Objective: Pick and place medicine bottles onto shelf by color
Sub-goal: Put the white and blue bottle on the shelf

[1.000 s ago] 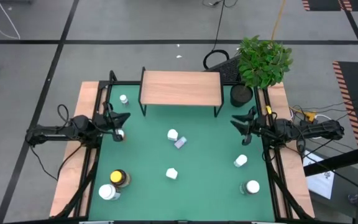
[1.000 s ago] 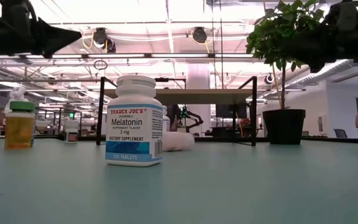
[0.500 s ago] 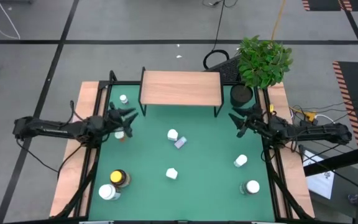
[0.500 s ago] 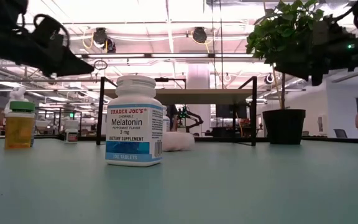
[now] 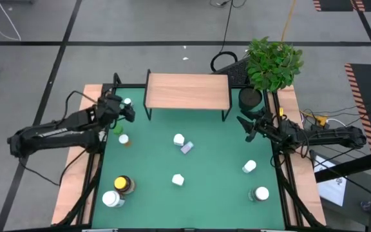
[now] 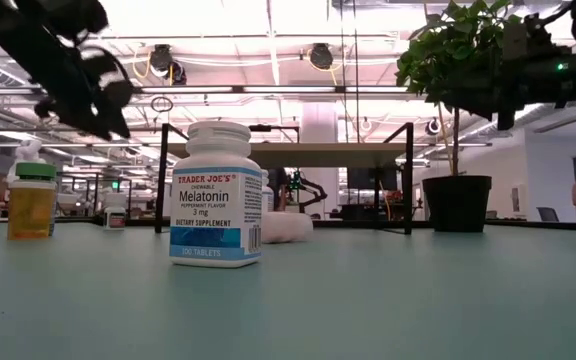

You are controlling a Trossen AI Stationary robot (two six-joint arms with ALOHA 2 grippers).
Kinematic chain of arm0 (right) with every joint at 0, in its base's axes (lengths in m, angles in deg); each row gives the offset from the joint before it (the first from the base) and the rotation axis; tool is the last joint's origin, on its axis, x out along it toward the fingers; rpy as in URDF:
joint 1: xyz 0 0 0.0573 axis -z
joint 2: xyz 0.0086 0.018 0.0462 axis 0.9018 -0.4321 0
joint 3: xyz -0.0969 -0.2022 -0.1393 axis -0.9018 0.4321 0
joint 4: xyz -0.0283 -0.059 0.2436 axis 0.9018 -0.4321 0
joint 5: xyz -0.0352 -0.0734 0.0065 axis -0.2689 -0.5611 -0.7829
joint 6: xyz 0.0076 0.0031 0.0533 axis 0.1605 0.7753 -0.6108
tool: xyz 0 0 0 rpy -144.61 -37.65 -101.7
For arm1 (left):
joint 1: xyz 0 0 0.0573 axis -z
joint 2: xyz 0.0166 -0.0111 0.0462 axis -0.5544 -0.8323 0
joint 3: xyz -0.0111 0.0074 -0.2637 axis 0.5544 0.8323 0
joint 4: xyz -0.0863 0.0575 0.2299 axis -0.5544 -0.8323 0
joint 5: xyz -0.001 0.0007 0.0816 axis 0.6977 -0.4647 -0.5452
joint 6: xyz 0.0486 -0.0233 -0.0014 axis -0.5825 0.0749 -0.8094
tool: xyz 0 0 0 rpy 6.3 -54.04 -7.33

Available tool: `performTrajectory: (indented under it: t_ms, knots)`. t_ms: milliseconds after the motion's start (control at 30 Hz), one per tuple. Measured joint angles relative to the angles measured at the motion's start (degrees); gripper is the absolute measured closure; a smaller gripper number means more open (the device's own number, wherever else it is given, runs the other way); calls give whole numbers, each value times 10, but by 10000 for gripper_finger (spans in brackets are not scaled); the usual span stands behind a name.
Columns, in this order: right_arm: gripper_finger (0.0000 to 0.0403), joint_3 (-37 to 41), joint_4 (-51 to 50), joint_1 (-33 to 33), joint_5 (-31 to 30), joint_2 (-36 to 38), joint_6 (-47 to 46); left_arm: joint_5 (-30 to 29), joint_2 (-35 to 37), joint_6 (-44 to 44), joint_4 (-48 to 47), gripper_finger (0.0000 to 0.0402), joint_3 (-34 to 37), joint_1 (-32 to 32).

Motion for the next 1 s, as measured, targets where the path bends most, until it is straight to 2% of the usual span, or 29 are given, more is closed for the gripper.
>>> performTrajectory:
  t_ms: [233, 333, 400, 533, 667, 1000]
  knots:
    - [215, 0, -6, 0, 1, 0, -5, 131, -84, -45, 16, 172, 0, -174]
    - [215, 0, -7, 0, 2, 0, -16, 184, -117, -66, 36, 172, 0, -227]
    - [215, 0, -11, 0, 2, 0, -19, 193, -138, -77, 47, 172, 0, -249]
    - [215, 0, -20, 0, 2, 0, -21, 196, -173, -103, 64, 172, 0, -279]
    - [215, 0, -20, 0, 18, 0, -21, 227, -203, -135, 87, 172, 0, -285]
    - [215, 0, -20, 0, 32, 0, -20, 232, -251, -168, 119, 172, 0, -299]
